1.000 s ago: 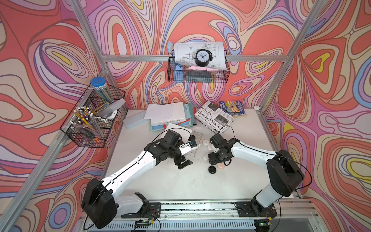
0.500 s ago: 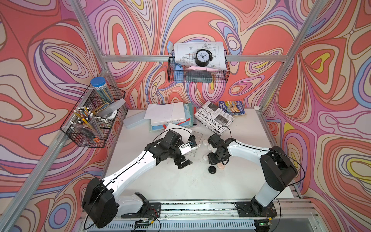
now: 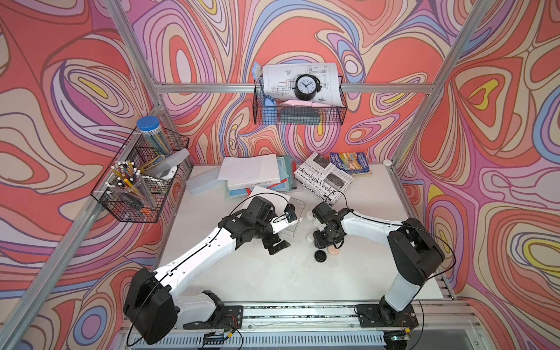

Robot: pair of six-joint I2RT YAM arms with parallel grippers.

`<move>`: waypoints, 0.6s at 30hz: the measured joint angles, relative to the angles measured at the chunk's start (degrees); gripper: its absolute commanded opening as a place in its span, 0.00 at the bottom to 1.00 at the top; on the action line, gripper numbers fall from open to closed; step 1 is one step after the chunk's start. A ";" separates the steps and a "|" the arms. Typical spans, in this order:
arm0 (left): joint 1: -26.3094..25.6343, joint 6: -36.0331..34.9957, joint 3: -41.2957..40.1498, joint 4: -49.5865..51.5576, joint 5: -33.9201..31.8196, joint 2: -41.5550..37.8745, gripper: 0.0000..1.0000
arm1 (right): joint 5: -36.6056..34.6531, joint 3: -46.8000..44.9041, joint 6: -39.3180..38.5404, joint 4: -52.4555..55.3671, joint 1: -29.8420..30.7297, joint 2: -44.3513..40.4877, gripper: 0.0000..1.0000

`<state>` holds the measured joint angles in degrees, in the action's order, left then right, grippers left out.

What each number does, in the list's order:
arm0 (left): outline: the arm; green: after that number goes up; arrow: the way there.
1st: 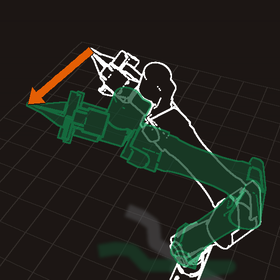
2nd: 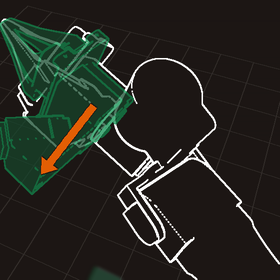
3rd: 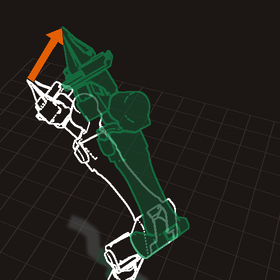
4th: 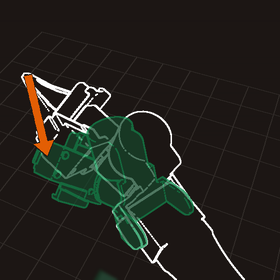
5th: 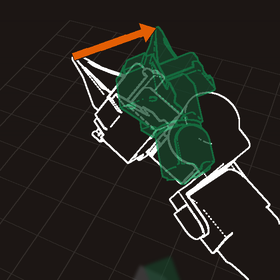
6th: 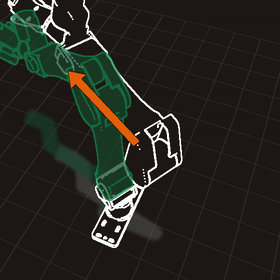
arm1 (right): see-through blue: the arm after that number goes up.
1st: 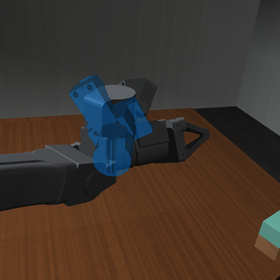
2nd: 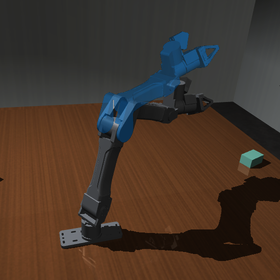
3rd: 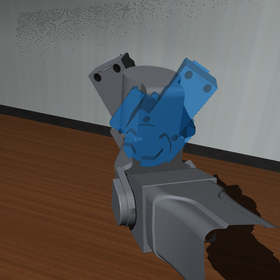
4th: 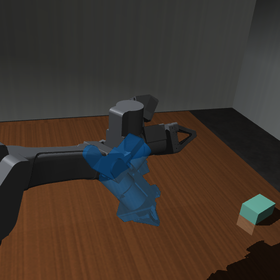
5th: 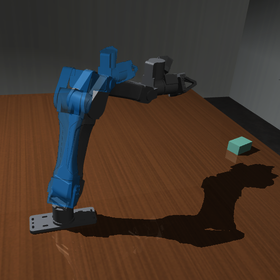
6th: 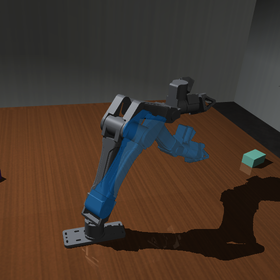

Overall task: Put the bluetooth earphones in the drawer according to color
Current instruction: Pick up the Bluetooth earphone from the center of the board.

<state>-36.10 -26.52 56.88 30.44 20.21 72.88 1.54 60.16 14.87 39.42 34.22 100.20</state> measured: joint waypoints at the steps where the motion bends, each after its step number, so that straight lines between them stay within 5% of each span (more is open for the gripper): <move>1: 0.00 0.04 0.00 0.00 -0.15 0.00 0.99 | 0.00 0.00 0.00 0.00 0.00 0.00 0.45; 5: 0.00 0.44 0.11 0.02 -0.52 0.02 0.98 | 0.00 0.00 0.02 0.00 0.00 0.00 0.27; 8: 0.00 0.68 0.46 -0.02 -0.50 0.11 0.98 | -0.11 0.00 0.22 0.00 0.00 -0.02 0.00; 18: 0.24 1.70 0.46 -2.73 -1.36 -1.66 0.99 | -6.71 0.68 1.36 -0.07 0.00 -6.86 0.00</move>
<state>-35.86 -24.82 57.34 27.70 18.85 71.22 -5.17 60.84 16.23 39.35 34.22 93.34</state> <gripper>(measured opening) 0.986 0.518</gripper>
